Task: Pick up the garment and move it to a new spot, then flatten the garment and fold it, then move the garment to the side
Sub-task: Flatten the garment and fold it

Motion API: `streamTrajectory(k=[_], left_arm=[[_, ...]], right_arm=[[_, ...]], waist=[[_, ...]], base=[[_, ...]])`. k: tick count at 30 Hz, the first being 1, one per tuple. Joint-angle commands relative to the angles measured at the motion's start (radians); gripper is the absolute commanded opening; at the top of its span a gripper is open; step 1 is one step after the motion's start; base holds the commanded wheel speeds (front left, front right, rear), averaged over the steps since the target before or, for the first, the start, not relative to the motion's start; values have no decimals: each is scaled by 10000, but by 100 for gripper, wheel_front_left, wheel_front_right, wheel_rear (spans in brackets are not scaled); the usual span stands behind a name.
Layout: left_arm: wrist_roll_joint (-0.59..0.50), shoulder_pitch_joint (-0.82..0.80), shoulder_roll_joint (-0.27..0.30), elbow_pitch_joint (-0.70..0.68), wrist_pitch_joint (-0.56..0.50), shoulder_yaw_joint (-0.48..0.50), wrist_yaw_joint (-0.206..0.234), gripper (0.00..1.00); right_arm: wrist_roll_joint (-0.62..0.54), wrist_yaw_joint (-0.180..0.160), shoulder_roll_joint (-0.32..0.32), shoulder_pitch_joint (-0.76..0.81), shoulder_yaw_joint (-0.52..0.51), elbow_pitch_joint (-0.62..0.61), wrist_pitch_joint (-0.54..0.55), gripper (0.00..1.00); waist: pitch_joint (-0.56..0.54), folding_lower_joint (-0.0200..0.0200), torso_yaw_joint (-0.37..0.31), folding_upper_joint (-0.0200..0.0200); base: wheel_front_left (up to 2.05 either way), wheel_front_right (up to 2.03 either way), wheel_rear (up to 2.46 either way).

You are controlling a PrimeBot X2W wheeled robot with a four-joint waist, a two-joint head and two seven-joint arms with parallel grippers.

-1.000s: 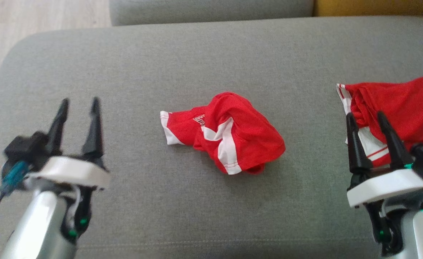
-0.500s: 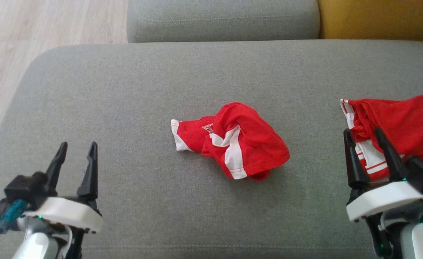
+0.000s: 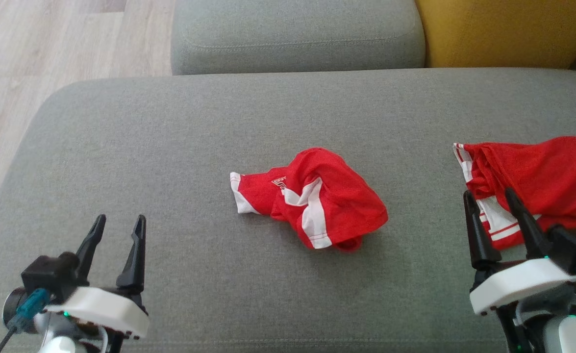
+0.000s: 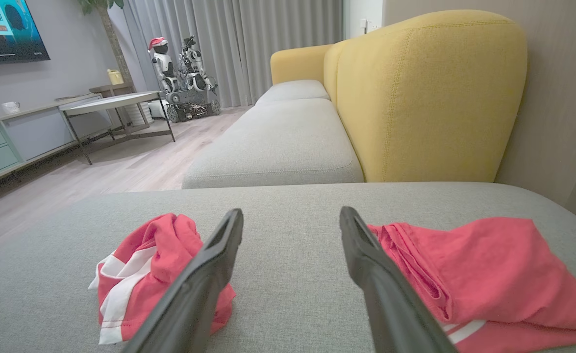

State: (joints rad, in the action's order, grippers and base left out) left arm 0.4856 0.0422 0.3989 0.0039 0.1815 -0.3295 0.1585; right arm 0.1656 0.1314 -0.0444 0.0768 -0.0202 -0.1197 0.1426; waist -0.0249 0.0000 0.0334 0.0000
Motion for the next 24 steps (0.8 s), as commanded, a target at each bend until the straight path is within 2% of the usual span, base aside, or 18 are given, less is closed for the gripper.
streamTrajectory(k=[1,15,20,24], left_arm=[[-66,-382,317,-352,-6,403,46,100],[-28,-416,341,-471,-122,322,158,100],[-49,-575,359,-443,-152,264,138,100],[-50,-808,366,-278,-87,194,-4,100]], right_arm=[[-93,-7,-58,-242,240,-394,29,100],[-30,-7,-58,-263,367,-356,86,100],[124,-7,-58,-322,1085,-22,250,100],[560,-7,-58,-272,2170,678,392,100]], waist=[[3,0,6,0],[28,0,46,0],[151,0,161,0],[300,0,359,0]], base=[[0,0,0],[0,0,0],[0,0,0],[0,0,0]])
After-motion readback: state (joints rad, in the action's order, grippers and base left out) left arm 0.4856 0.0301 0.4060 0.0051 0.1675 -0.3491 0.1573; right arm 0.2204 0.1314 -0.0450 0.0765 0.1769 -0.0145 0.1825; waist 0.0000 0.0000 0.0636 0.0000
